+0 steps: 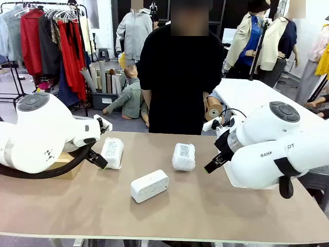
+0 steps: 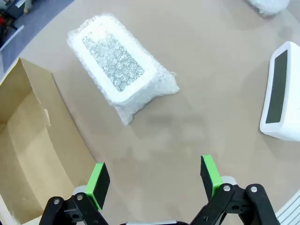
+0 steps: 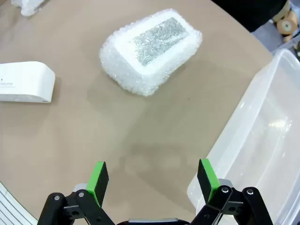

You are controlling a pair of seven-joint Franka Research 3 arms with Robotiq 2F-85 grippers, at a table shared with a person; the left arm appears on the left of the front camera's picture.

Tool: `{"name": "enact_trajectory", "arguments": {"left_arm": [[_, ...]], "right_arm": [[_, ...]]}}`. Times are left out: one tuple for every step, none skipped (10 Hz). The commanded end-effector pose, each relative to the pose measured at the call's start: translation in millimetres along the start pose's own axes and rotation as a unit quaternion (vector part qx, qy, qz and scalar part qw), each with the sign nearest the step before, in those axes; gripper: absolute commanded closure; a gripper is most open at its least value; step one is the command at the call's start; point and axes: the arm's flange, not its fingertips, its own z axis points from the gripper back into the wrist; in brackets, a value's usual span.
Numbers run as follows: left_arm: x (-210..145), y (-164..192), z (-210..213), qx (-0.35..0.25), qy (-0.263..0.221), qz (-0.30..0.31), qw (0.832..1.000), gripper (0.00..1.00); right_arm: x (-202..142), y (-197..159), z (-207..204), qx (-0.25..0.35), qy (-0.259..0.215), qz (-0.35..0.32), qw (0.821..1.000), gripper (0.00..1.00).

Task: Separate and place wrapped and unwrapped clocks.
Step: Pick up the Digital clock indicated by the person.

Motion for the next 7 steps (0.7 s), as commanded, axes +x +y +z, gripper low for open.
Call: {"name": "enact_trajectory", "arguments": {"left_arm": [[0.0,0.0,0.1,0.0,0.0,0.0,1.0,0.0],[0.0,0.0,0.1,0.0,0.0,0.0,1.0,0.0],[0.0,0.0,0.1,0.0,0.0,0.0,1.0,0.0],[0.0,0.0,0.1,0.0,0.0,0.0,1.0,0.0],[0.0,0.0,0.1,0.0,0.0,0.0,1.0,0.0],[0.0,0.0,0.1,0.0,0.0,0.0,1.0,0.0],[0.0,0.0,0.1,0.0,0.0,0.0,1.0,0.0]], "right_arm": [[0.0,0.0,0.0,0.0,0.0,0.0,1.0,0.0],[0.0,0.0,0.0,0.0,0.0,0.0,1.0,0.0],[0.0,0.0,0.0,0.0,0.0,0.0,1.0,0.0],[0.0,0.0,0.0,0.0,0.0,0.0,1.0,0.0],[0.0,0.0,0.0,0.0,0.0,0.0,1.0,0.0],[0.0,0.0,0.0,0.0,0.0,0.0,1.0,0.0],[0.0,0.0,0.0,0.0,0.0,0.0,1.0,0.0]]}}
